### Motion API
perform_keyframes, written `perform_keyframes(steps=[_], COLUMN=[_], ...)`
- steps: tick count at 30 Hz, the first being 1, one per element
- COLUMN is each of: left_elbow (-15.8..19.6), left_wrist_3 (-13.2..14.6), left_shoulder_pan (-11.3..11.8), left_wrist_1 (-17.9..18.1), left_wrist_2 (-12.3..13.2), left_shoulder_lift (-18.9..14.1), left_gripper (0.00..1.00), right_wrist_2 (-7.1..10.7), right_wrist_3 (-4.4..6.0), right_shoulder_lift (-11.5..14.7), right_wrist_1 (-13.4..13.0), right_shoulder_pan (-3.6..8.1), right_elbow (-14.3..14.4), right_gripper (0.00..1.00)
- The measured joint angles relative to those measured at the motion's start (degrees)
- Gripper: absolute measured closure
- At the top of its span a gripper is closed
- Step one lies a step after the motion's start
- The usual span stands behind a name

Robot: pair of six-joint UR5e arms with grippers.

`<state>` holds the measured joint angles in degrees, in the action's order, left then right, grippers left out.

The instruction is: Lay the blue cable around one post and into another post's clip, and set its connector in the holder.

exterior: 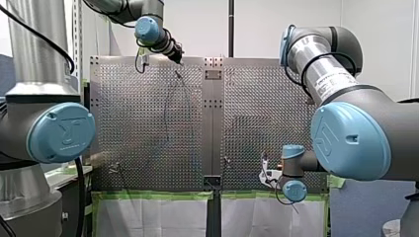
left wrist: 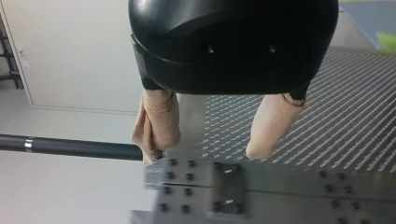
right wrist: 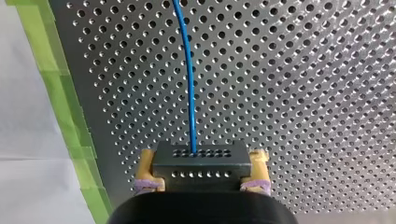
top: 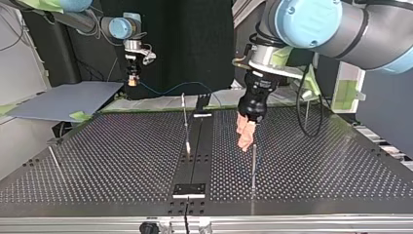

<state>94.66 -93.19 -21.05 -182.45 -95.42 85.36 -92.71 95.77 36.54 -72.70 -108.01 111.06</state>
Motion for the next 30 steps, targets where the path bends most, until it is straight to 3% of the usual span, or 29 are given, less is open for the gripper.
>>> perform_keyframes(steps=[18, 30], left_elbow=[10.1, 16.8], left_wrist_3=[-10.0, -14.4], left_shoulder_pan=[-10.0, -16.8], left_wrist_1=[10.1, 16.8], left_wrist_2=[-10.0, -16.8], left_shoulder_lift=[7.9, 14.7], left_gripper=[0.0, 0.0], right_wrist_2=[-1.9, -3.04], right_wrist_3=[-1.04, -1.06], right_shoulder_lift=[0.3, 3.7], right_wrist_1=[1.0, 0.5], right_shoulder_pan=[-1.25, -1.0], right_elbow=[0.2, 1.9], right_gripper=[1.0, 1.0])
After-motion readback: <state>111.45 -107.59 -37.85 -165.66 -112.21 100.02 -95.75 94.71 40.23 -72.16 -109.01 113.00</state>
